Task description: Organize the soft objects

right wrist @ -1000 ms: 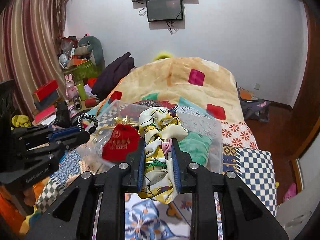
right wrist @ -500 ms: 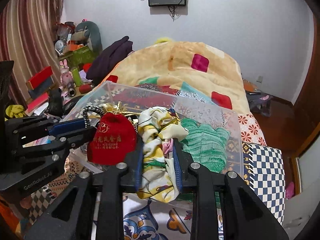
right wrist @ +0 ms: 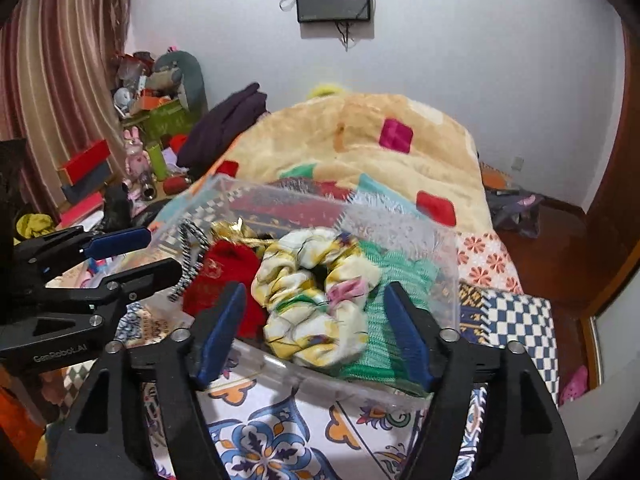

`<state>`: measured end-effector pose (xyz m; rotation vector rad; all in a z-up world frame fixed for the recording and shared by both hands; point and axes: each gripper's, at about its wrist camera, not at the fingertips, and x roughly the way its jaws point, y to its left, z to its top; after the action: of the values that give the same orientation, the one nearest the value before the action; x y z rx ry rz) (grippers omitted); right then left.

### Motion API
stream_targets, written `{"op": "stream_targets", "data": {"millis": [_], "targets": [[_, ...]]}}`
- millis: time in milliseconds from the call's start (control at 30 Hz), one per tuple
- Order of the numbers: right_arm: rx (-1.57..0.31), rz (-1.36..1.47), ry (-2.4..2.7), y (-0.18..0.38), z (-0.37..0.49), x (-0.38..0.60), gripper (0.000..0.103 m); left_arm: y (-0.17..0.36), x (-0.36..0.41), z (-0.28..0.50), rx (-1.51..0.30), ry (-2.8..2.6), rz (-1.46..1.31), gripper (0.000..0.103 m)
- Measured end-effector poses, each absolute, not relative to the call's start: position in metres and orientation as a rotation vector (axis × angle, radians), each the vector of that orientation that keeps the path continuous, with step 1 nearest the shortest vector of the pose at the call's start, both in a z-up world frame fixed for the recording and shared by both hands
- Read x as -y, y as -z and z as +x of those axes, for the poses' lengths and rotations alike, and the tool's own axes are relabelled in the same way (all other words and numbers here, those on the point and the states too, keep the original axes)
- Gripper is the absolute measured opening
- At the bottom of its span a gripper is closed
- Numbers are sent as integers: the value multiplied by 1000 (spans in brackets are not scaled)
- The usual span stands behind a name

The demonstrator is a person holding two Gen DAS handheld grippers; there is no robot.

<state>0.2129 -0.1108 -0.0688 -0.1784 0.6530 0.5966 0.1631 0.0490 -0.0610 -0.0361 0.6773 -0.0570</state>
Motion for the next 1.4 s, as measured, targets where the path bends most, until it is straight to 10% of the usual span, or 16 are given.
{"op": "stream_targets", "data": {"millis": [433, 867, 1400], "targets": [[-434, -128, -614, 10, 147, 143, 74, -4, -33, 97, -452, 44, -50, 62], [-279, -92, -578, -4, 101, 160, 103, -32, -15, 39, -300, 37, -35, 99], [-272, -70, -579, 2, 94, 167, 103, -26, -12, 34, -296, 26, -34, 102]]}}
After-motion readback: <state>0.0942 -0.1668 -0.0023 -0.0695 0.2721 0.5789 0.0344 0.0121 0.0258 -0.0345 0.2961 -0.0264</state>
